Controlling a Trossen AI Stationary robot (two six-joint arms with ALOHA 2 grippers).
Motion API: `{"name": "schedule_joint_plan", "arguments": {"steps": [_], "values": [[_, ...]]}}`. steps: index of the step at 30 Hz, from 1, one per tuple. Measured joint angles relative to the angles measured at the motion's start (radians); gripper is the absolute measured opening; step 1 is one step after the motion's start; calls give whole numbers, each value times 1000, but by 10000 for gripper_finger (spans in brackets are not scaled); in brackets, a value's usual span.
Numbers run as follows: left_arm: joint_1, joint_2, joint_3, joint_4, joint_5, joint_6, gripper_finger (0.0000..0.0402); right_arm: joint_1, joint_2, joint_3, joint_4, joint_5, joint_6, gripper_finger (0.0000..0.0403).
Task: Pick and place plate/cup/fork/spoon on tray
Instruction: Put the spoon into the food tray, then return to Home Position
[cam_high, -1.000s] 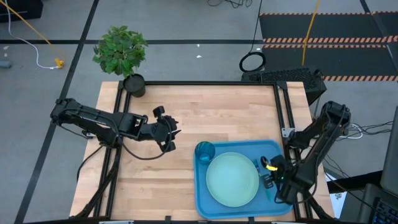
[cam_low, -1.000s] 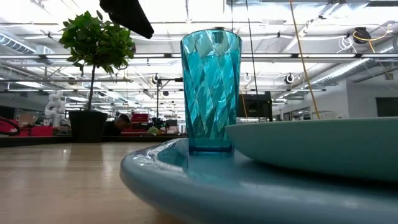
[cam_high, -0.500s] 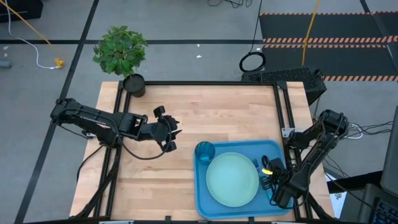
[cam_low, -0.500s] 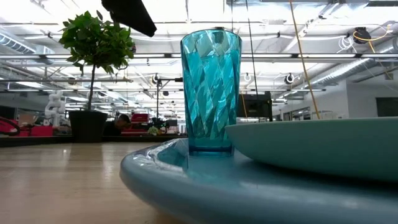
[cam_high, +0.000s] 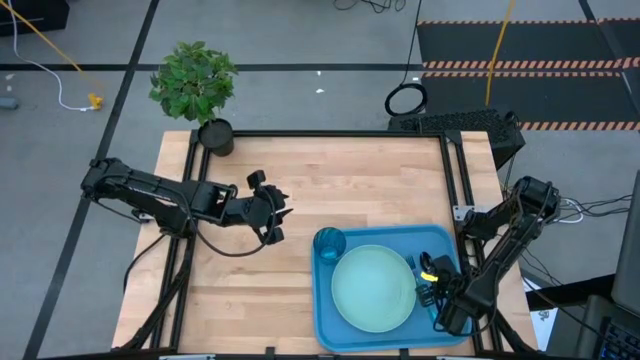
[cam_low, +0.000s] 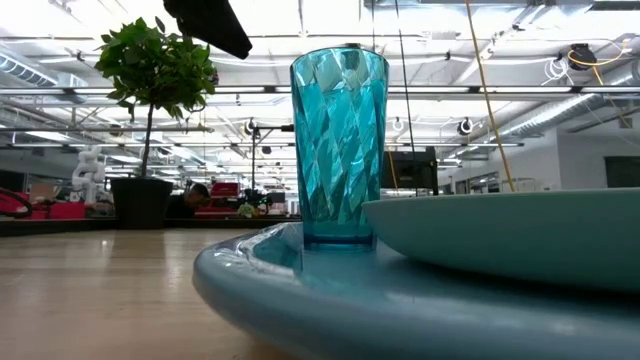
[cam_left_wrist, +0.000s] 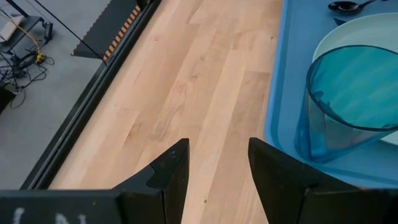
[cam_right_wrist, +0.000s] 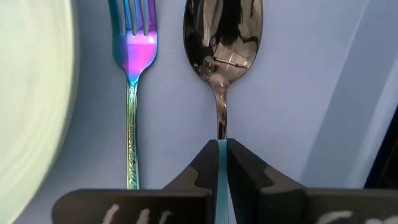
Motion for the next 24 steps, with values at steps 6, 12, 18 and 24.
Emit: {"name": "schedule_joint_plan", "arguments": {"steps": [6, 12, 18, 24], "values": [[0, 0, 0, 0, 0, 0, 168, -12, 0, -43, 86, -2, -10, 13], [0, 0, 0, -1, 0, 1, 168, -13, -4, -52, 92, 0, -14, 14], [0, 0, 0, -2, 0, 1, 168, -13, -45, -55, 100, -3, -15, 17], [0, 0, 0, -1, 0, 3, 168, -13, -95, -55, 73, -3, -21, 59]]}}
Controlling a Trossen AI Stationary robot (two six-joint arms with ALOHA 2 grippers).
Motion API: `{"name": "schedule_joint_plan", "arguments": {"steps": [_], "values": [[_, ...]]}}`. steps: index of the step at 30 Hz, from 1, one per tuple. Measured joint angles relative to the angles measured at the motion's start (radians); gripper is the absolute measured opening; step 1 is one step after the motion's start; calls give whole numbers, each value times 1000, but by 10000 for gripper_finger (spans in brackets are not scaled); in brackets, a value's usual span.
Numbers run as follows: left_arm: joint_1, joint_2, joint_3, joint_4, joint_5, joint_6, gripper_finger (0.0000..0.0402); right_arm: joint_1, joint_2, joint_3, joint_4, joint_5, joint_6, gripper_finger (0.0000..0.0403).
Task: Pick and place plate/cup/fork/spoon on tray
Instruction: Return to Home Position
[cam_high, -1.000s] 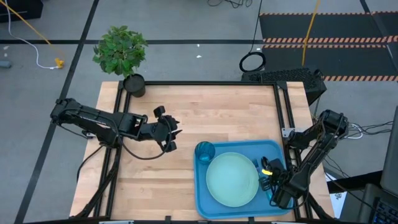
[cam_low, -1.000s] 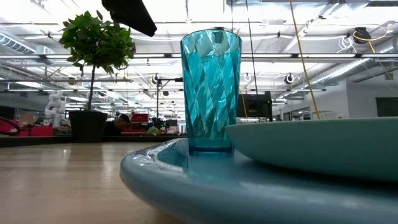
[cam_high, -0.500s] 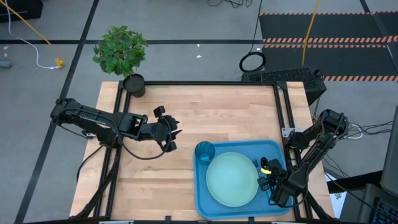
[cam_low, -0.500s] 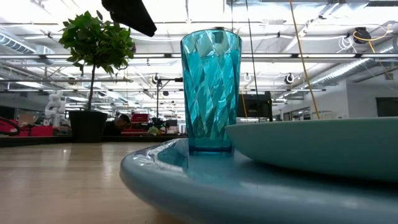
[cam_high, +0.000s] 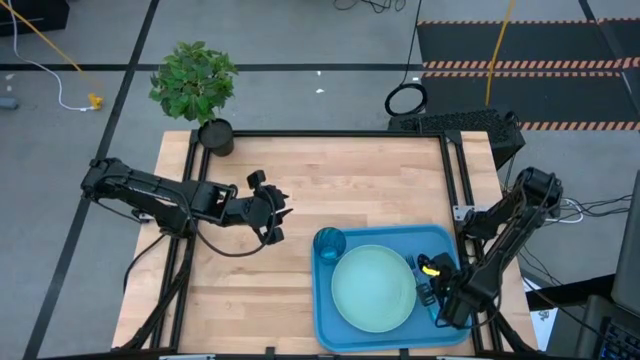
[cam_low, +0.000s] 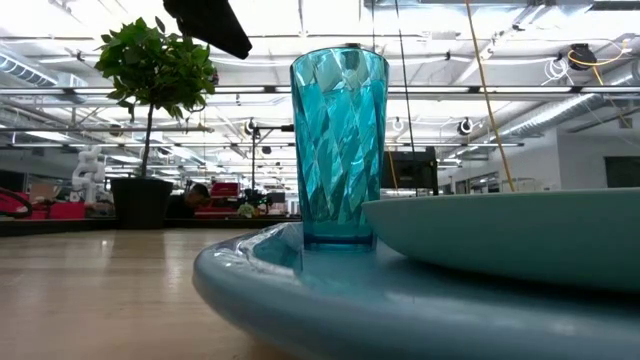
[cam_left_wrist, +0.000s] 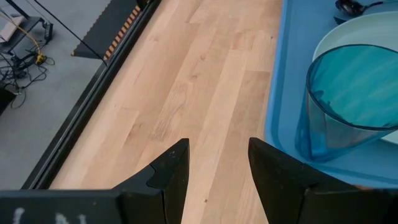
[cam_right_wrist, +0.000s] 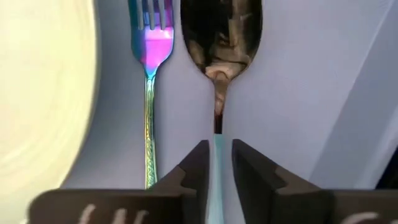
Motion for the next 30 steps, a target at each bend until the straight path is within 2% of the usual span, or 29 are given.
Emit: {"name": "schedule_joint_plan", "arguments": {"steps": [4, 6, 13, 17, 20, 24, 28, 30], "values": [[1, 0, 0, 3, 0, 15, 168, 0, -30, 0, -15, 4, -9, 92], [1, 0, 0, 6, 0, 31, 168, 0, -49, 0, -42, 41, -18, 104], [1, -33, 0, 10, 2, 147, 168, -19, -191, 0, -182, 278, -64, 115], [12, -93, 1, 19, 3, 174, 168, -69, -292, 0, -275, 434, -209, 104], [28, -131, -15, 34, 2, 200, 168, -129, -369, 0, -302, 587, -399, 88], [68, -199, -114, 152, 31, 261, 168, -238, -476, 0, -244, 749, -749, 54], [134, -273, -235, 287, 91, 333, 168, -363, -572, -1, -37, 829, -1213, 10], [167, -306, -272, 330, 120, 355, 168, -427, -611, -18, 126, 839, -1472, 5]]}}
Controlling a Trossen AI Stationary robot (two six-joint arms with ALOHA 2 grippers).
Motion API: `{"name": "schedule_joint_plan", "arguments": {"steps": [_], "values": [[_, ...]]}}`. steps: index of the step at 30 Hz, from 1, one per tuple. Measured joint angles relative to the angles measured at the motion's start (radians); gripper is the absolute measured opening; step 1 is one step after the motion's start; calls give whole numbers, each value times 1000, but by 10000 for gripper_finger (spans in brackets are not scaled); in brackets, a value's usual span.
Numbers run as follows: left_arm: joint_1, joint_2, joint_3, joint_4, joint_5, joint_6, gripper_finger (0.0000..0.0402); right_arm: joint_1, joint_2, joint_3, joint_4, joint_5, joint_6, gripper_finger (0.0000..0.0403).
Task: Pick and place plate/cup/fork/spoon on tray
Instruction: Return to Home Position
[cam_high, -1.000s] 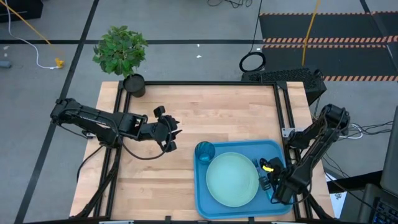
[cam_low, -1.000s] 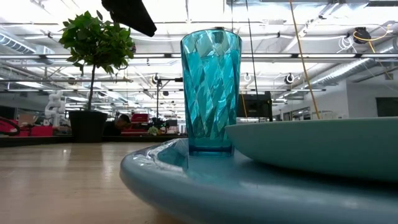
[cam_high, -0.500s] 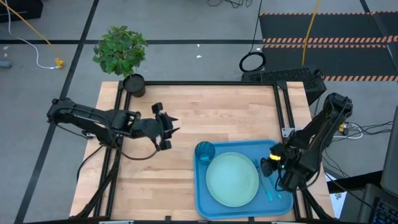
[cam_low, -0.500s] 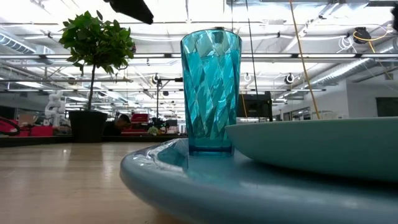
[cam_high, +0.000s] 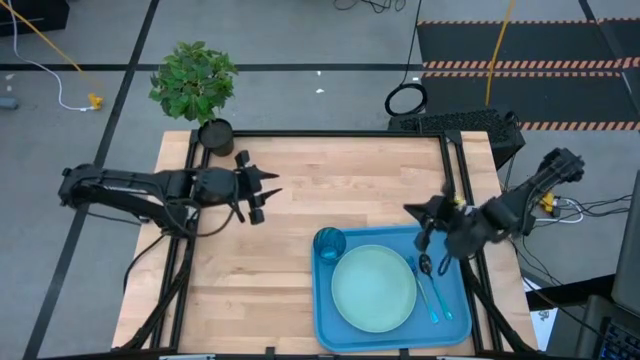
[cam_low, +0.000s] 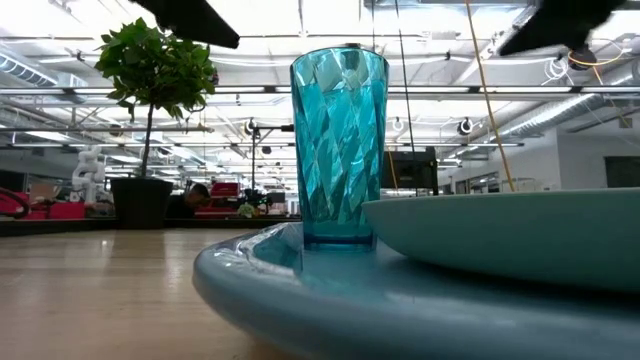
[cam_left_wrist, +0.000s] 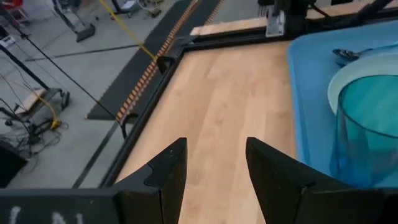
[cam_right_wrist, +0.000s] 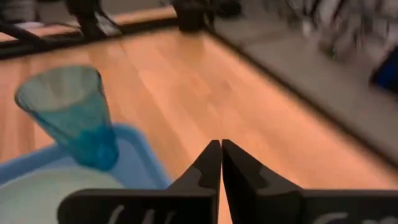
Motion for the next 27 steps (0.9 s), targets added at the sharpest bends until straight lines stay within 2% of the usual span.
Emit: {"name": "schedule_joint_plan", "arguments": {"steps": [2, 4, 8, 11, 18, 27], "values": [[35, -29, -30, 9, 43, 9, 168, -71, -33, -28, 182, -48, -254, 6], [62, -52, -56, 40, 91, 8, 168, -153, -59, -66, 351, -154, -474, 2], [88, -92, -110, 71, 146, -2, 168, -313, -91, -155, 634, -436, -732, 1], [87, -109, -160, 92, 156, -6, 168, -402, -97, -210, 761, -625, -819, 1], [84, -128, -309, 265, 209, -22, 168, -562, -93, -320, 941, -923, -958, 0], [82, -128, -479, 507, 239, -28, 168, -723, -93, -489, 1161, -1152, -1012, 0]]}}
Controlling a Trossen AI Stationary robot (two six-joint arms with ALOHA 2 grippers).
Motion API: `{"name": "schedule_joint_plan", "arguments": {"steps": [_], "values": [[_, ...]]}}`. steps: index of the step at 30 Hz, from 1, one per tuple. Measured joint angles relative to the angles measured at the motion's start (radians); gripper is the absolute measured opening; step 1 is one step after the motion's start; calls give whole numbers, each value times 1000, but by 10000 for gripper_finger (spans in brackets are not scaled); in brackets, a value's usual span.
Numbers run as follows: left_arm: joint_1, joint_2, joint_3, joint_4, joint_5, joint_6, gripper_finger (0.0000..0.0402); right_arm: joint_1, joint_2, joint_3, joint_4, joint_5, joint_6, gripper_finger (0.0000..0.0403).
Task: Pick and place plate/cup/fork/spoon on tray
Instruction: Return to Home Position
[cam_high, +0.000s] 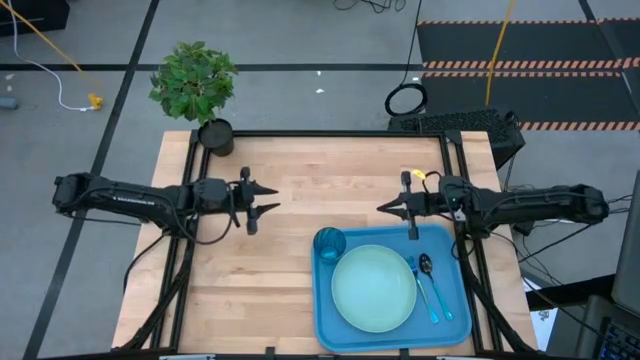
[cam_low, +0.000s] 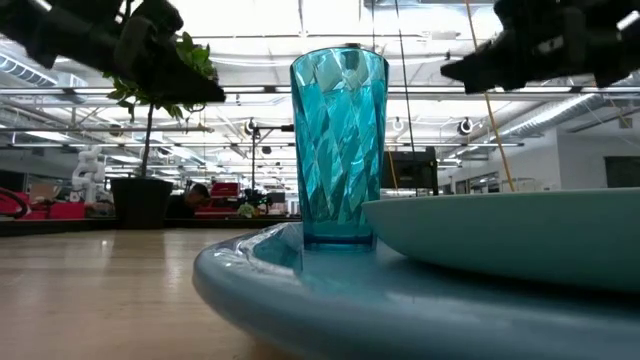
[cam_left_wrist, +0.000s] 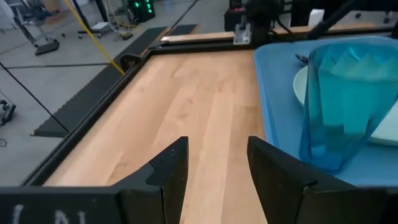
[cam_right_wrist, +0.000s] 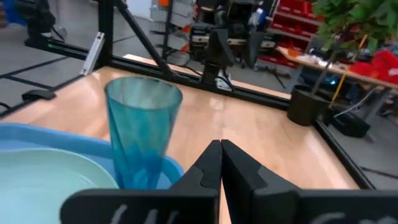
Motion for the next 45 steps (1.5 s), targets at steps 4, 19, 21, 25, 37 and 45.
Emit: {"name": "schedule_joint_plan", "arguments": {"steps": [4, 19, 21, 25, 37, 45], "values": [[0, 0, -71, 105, 3, 0, 168, -45, 0, -71, 88, -6, -16, 0], [3, 0, -195, 301, 2, 26, 110, -102, 0, -204, 233, 6, 10, 0], [3, 0, -195, 301, 2, 26, 86, -102, 0, -233, 278, 6, 12, 0], [3, 0, -195, 301, 2, 26, 40, -101, 0, -285, 358, 9, 16, 0], [23, 0, -195, 275, 18, 5, 19, -101, -21, -302, 348, 31, 37, 0], [23, 0, -195, 276, 19, -25, 7, -101, -139, -303, 208, 31, 44, 0]]}}
